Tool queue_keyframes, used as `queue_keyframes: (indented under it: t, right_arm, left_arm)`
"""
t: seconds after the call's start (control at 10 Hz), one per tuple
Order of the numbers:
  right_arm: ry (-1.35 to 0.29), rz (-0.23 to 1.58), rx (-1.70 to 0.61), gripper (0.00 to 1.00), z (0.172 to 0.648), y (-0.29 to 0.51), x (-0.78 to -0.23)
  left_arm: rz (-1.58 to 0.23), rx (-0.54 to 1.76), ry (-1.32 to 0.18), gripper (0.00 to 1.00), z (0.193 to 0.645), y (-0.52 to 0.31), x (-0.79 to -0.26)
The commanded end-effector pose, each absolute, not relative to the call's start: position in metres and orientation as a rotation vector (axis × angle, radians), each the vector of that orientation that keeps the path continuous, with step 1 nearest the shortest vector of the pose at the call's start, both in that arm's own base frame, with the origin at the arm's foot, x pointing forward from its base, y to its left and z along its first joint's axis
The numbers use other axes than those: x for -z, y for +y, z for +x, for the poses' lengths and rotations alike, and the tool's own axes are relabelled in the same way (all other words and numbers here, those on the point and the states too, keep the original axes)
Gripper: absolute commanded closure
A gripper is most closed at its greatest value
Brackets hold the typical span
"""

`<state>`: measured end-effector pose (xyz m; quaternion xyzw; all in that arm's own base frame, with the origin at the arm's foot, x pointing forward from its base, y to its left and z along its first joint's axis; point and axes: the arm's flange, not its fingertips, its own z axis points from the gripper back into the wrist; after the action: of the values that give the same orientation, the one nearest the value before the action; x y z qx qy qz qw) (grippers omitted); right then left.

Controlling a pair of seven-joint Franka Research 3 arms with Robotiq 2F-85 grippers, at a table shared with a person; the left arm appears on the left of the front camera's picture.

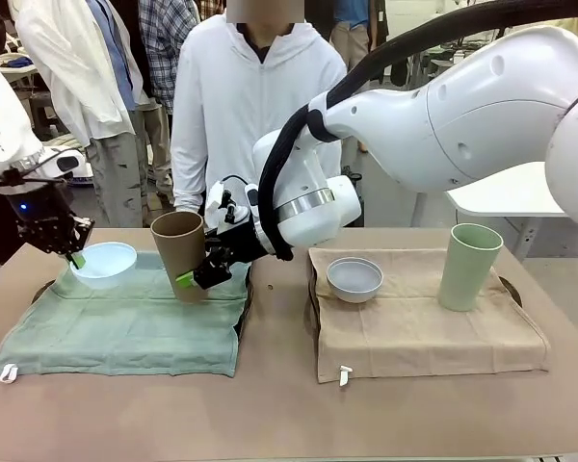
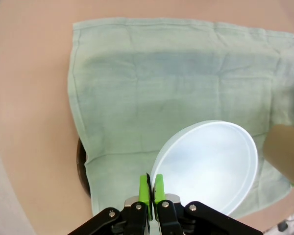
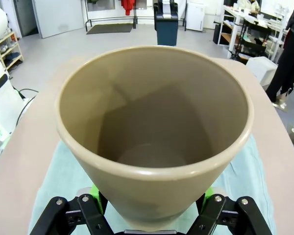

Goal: Set up a tray with a mat and arrange the tableware.
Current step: Place the Picnic Bowl and Reusable plastic cup back onto the Handle tray in front of the human's position.

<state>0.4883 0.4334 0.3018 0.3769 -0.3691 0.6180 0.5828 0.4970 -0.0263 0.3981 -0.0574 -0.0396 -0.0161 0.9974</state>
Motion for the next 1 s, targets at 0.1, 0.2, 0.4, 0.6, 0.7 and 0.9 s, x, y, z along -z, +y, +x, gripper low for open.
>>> queue_keyframes:
  t: [0.1,0.2,0.4,0.6,0.7,0.9]
  right_arm:
    - [-0.918,0.905,-1.449,0.17,0.491,0.438,-0.287]
    - [-0.915,0.899,-1.452,0.17,0.494,0.437,-0.283]
    - [-0.898,0.910,-1.443,0.17,0.496,0.437,-0.275]
    - [-0.892,0.907,-1.444,0.17,0.498,0.435,-0.270]
    - [-0.882,0.908,-1.439,0.00,0.498,0.435,-0.270]
    - [-0.791,0.846,-1.412,0.00,0.493,0.433,-0.282]
  left_arm:
    - [-0.121,0.075,-0.083,0.96,0.503,-0.030,-0.379]
    - [-0.121,0.084,-0.086,0.96,0.507,-0.032,-0.372]
    - [-0.134,0.090,-0.086,0.96,0.508,-0.033,-0.365]
    - [-0.144,0.104,-0.071,0.96,0.509,-0.036,-0.362]
    - [-0.150,0.104,-0.058,0.36,0.510,-0.036,-0.361]
    - [-0.154,0.106,-0.056,0.00,0.508,-0.035,-0.364]
